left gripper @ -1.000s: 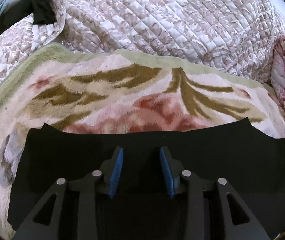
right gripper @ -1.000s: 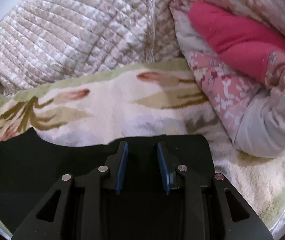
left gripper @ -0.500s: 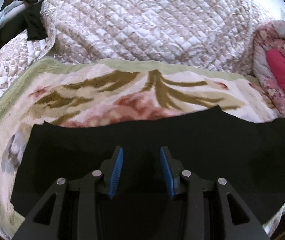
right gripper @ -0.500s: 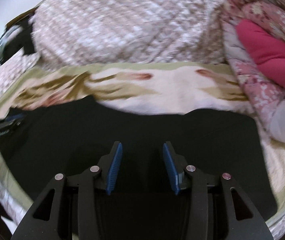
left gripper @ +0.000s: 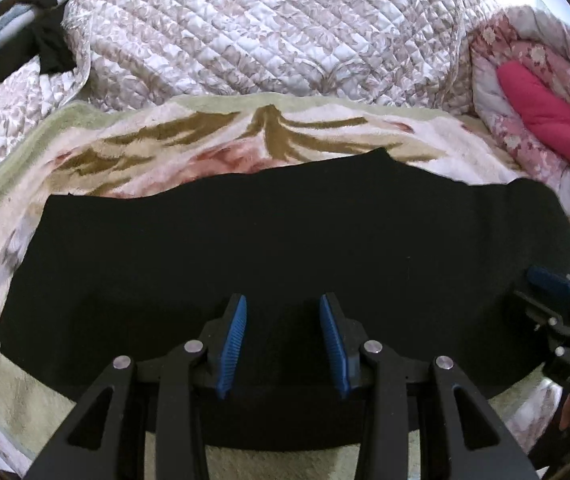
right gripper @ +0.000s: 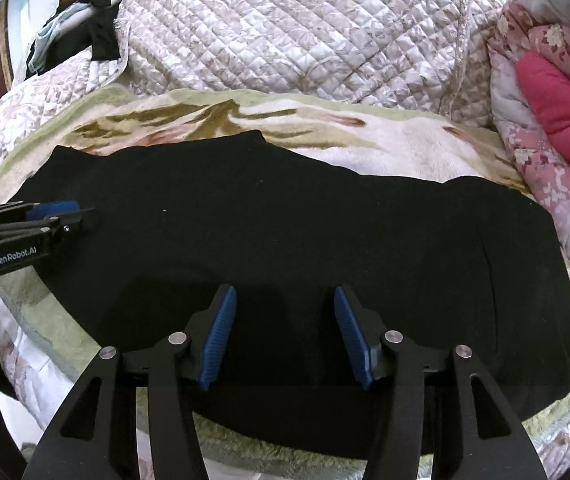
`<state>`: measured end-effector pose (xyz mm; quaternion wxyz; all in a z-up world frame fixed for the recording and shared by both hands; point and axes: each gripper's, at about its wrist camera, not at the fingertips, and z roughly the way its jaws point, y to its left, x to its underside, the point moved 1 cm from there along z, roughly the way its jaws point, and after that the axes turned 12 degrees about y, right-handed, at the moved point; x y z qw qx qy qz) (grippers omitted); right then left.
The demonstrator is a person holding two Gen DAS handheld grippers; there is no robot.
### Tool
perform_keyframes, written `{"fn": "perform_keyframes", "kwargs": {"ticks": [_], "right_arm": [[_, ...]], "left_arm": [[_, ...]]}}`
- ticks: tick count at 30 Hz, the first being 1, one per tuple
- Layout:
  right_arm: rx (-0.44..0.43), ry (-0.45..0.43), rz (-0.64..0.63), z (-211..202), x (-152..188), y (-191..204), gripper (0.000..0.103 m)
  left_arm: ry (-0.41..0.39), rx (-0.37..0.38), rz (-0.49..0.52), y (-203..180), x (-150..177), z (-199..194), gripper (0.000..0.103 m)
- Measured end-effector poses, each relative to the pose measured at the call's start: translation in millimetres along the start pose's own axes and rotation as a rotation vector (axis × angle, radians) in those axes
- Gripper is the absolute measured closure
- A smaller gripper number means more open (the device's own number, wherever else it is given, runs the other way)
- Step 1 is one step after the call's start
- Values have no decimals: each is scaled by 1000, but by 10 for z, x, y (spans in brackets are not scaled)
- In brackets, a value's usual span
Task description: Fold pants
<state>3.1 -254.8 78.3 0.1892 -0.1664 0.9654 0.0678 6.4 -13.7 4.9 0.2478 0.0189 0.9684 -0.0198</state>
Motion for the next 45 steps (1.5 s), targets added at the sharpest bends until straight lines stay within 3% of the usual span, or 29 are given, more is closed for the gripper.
{"fn": "perform_keyframes", "kwargs": {"ticks": [8, 13, 16, 21, 25, 28, 34, 37, 39, 45], "right_arm": [[-37, -89, -81, -222, 138, 283, 51], [-50, -18, -96, -28, 161, 327, 51], [-48, -34, -73, -64, 156, 280, 51], [-18, -36, 58, -72, 184, -42, 51], [48, -65, 185, -154, 218, -328, 51], [66, -37, 254, -116, 220, -504, 51], [52, -108, 185, -275, 189, -340, 51], [32, -7, 156, -65, 167, -310, 51], [52, -30, 136, -108, 164, -264, 51], [-11, -75, 97, -208, 165, -139, 51]], "left_arm": [[-15, 5, -9, -46, 195, -154, 62], [-10, -9, 8, -69, 256, -95, 62], [-20, -16, 15, -65, 253, -97, 62], [-32, -44, 0, 47, 247, -97, 62], [-37, -86, -67, 300, 204, -90, 62], [-28, -105, -153, 541, 184, -64, 58], [-38, -134, -224, 737, 208, -125, 59], [-24, -151, -228, 774, 235, -91, 58], [-20, -153, -227, 793, 248, -77, 58], [-22, -148, -247, 876, 323, -166, 59]]}}
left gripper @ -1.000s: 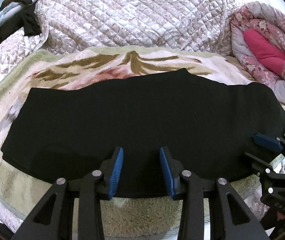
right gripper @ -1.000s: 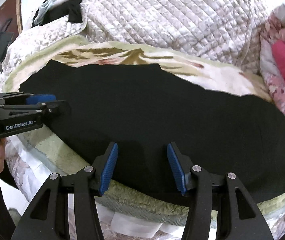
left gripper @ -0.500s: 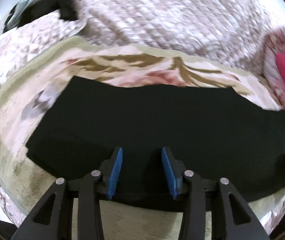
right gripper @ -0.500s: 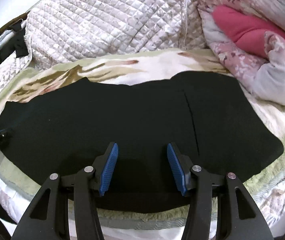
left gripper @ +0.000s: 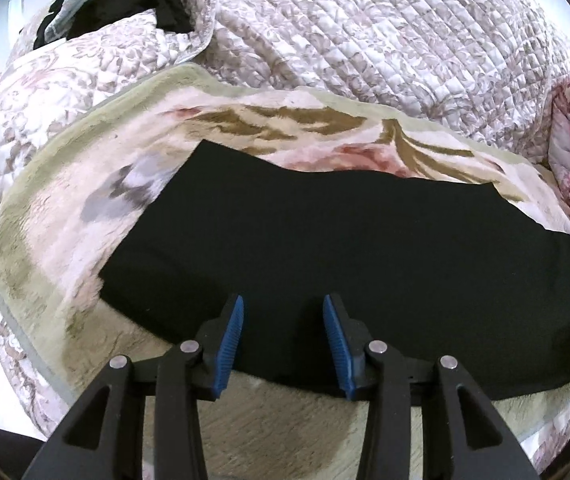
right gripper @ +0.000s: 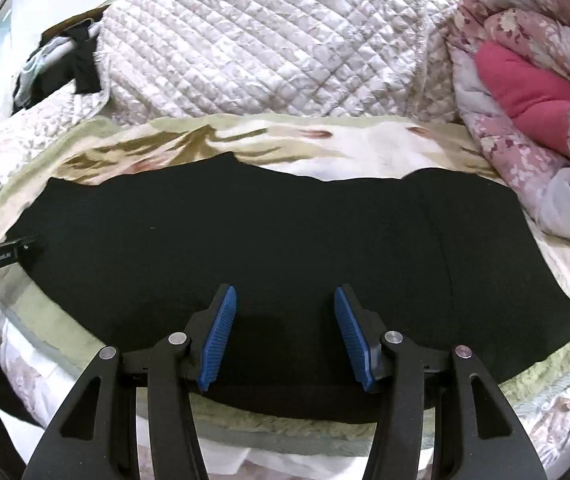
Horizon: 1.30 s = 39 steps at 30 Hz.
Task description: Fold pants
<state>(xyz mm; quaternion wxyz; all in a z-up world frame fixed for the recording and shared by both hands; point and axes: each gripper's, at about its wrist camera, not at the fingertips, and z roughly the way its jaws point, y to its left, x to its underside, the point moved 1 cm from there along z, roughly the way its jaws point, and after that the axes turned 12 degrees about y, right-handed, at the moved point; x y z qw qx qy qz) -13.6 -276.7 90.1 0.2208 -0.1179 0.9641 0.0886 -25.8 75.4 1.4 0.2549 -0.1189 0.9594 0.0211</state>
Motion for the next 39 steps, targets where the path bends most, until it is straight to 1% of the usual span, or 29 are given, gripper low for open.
{"fn": "perform_keyframes", "kwargs": {"ticks": [5, 8, 10, 13, 19, 23, 26, 30, 32, 33, 34, 36, 37, 39], "right_arm": [[-28, -8, -23, 22, -26, 58, 51], [-29, -2, -27, 41, -26, 67, 51], [-31, -4, -23, 40, -29, 65, 51], [-38, -5, -16, 39, -35, 56, 51], [-46, -13, -7, 24, -40, 60, 51], [-64, -15, 11, 12, -56, 43, 51], [-81, -16, 22, 6, -67, 31, 51], [-91, -16, 30, 0, -73, 27, 51], [-90, -18, 31, -6, -73, 24, 51], [-90, -20, 33, -15, -73, 19, 51], [-90, -23, 36, -24, -72, 16, 51], [-89, -28, 46, -45, -68, -3, 51], [-89, -31, 51, -57, -67, -16, 51], [-89, -37, 66, -79, -68, -51, 51]], "left_arm": [[-4, 10, -34, 138, 75, -60, 59], [-3, 34, -74, 268, 143, -89, 58], [7, 59, -122, 388, 198, -95, 54], [5, 118, -174, 525, 259, -108, 55], [-15, 176, -226, 600, 214, -32, 54], [-29, 209, -285, 682, 116, 42, 54], [-45, 205, -301, 689, 55, 80, 55], [-67, 161, -279, 638, -14, 97, 55], [-83, 131, -264, 614, -70, 93, 62], [-87, 115, -258, 617, -97, 91, 77], [-82, 115, -254, 621, -122, 95, 92], [-58, 149, -265, 631, -168, 106, 94], [-60, 155, -254, 604, -189, 79, 96], [-86, 173, -201, 497, -232, -36, 96]]}}
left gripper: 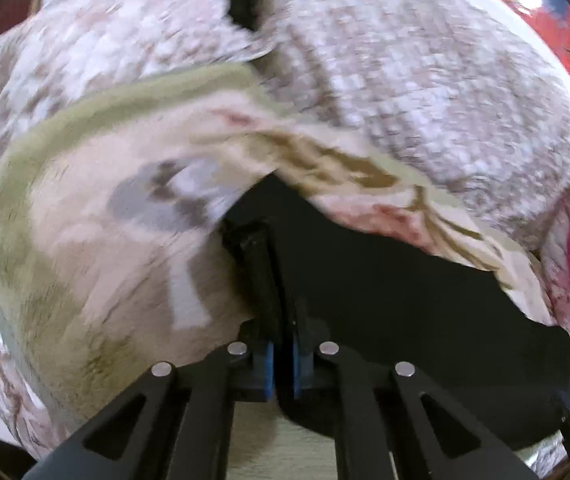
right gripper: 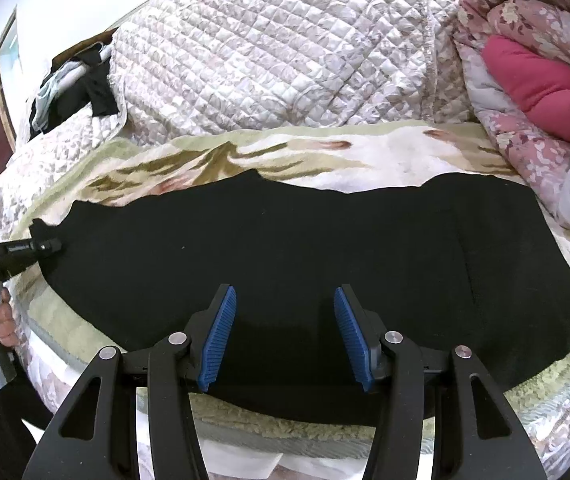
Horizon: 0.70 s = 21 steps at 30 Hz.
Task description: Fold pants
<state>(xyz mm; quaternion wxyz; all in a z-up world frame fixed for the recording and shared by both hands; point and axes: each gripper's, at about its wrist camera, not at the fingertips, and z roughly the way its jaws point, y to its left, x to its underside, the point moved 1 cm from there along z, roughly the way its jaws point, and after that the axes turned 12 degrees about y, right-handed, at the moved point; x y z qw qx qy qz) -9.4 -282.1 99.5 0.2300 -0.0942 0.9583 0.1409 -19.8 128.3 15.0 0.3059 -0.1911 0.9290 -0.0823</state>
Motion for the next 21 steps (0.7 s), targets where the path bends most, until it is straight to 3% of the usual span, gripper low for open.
{"fn": "perform_keyframes", "kwargs": {"ticks": [5, 10, 16, 19, 21], "right_arm": [[5, -17, 46, -55, -23, -89, 51], [15, -43, 102, -139, -48, -203, 51], [17, -45, 180, -191, -42, -407, 51], [10, -37, 209, -188, -31, -470, 51], [5, -33, 214, -179, -34, -476, 51]], "left_arm": [[-46, 82, 180, -538, -126, -254, 96], [-31, 199, 364, -1247, -111, -311, 96], [88, 305, 563, -1974, 336, -34, 96], [183, 331, 611, -2072, 634, 168, 96], [218, 311, 643, -2098, 790, 255, 96]]}}
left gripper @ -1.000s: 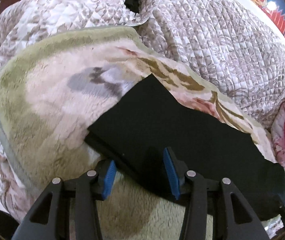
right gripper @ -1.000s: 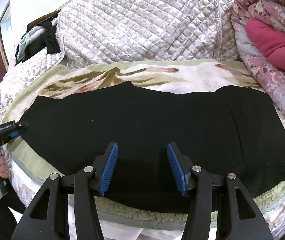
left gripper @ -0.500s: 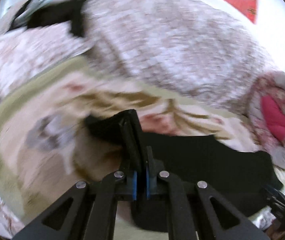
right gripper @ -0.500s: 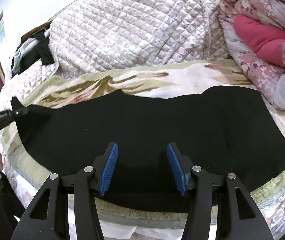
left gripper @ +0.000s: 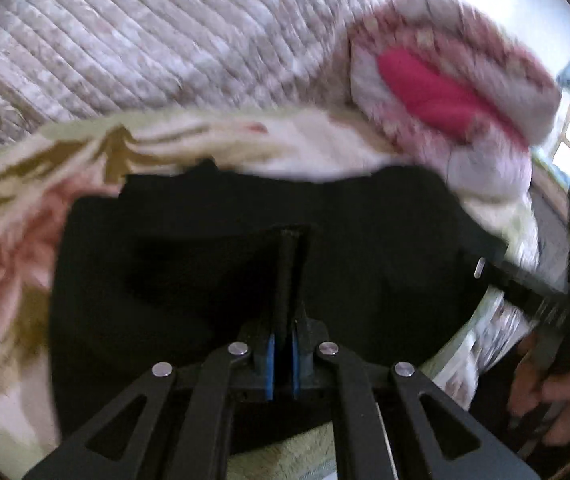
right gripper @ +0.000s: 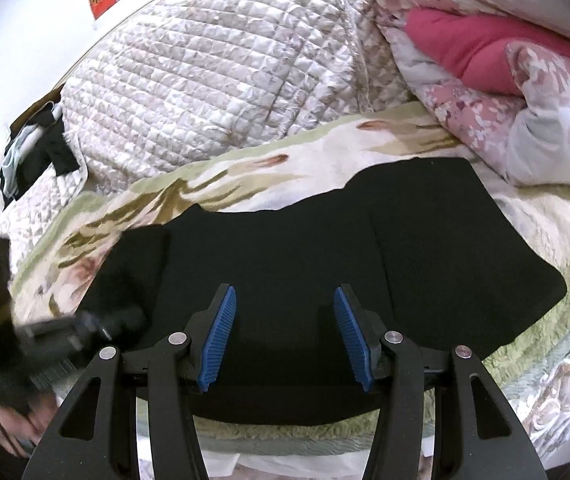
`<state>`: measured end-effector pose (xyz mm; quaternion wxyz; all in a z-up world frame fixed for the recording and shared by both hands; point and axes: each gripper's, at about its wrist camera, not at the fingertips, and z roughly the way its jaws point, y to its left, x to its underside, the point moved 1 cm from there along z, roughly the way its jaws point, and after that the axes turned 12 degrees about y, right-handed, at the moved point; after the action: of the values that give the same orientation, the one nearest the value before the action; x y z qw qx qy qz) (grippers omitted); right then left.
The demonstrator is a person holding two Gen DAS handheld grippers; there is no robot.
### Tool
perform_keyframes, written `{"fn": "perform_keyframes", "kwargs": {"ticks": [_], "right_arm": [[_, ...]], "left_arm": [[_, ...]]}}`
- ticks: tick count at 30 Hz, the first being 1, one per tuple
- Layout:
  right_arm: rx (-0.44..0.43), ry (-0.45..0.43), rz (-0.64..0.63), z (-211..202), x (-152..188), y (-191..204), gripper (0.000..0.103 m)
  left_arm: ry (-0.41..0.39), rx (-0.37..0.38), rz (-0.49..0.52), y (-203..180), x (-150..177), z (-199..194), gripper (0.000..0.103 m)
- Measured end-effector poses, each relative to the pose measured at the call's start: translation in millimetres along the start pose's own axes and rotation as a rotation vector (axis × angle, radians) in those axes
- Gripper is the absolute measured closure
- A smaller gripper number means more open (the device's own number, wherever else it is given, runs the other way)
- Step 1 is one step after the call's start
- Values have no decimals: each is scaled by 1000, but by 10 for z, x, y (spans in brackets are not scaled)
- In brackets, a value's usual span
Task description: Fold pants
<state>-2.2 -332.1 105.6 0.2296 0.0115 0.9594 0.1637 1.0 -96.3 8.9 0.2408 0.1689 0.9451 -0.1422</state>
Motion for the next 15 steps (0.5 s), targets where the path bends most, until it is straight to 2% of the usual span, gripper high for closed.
{"fn": "perform_keyframes", "kwargs": {"ticks": [2, 5, 7, 10, 12, 15], "right_arm": [[-4, 0, -5, 6, 3, 16, 51], [-13, -1, -19, 12, 5, 61, 51], [-24, -3, -30, 15, 5, 86, 51], [-68, 9, -48, 28, 1, 145, 51], [-111, 30, -68, 55, -13, 204, 51], [-182, 81, -89, 153, -73, 332, 51]], "left_arm": [[-2, 8, 8, -25, 59, -20, 95], [-9, 67, 11, -33, 93, -188, 85], [-27, 95, 15, -27, 102, -292, 68], [-65, 124, -1, 35, 107, -444, 65], [-86, 100, -24, 150, 85, -532, 63], [-104, 4, -67, 406, 18, -586, 63]]}}
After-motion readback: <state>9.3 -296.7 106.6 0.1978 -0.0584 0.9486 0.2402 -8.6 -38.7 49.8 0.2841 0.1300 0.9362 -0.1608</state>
